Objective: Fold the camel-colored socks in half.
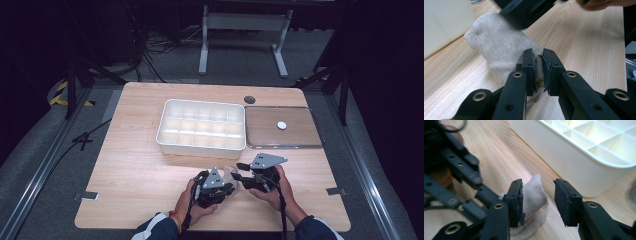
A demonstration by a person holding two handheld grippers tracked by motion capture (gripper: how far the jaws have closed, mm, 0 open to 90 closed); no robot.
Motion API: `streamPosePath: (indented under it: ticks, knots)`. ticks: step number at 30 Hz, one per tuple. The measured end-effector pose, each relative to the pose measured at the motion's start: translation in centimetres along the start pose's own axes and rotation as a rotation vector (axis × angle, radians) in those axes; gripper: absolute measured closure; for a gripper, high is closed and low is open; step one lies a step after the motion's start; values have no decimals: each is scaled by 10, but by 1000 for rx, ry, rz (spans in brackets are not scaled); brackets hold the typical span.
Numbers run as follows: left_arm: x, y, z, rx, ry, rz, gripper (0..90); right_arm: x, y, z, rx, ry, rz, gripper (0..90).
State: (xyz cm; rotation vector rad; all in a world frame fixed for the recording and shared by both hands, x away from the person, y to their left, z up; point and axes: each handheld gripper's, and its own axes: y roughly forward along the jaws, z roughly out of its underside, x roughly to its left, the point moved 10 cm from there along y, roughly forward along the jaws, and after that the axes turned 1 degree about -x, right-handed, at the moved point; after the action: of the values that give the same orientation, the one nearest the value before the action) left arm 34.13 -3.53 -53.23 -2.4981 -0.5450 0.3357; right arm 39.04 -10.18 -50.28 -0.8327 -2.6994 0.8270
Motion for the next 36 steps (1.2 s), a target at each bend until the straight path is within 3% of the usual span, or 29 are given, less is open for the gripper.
streamPosePath:
  ticks: [2,5,9,13,15,19,22,25,27,31,34,36]
  knots:
    - [0,0,0,0,1,-1,801,-1,3,2,11,8,-4,609]
    - [0,0,1,-1,7,1,795,-4,14,15,80,34,-21,649]
    - [-2,-2,1,10,17,9,762,-5,18,24,114,15,-29,710]
    - [-14,-24,-7,33,126,62,726,-2,18,26,122,-23,-21,740]
    - [-14,-32,-12,23,122,61,728,-1,18,26,125,-33,-14,743]
    - [4,-46,-18,-12,111,11,757,1,18,25,116,-51,-7,746]
    - [8,-40,-11,3,104,14,774,5,19,25,109,-69,-11,746]
    - [2,-28,-5,25,126,47,773,9,21,24,107,-87,-11,746]
    - [0,-19,3,61,169,50,773,11,21,24,105,-103,-5,746]
    - [-2,-13,12,63,157,71,789,12,21,24,103,-111,-7,733]
    - [-2,-12,13,68,167,73,792,9,20,24,106,-123,13,686]
    - [-2,-12,13,76,184,59,793,2,17,23,112,-143,51,686]
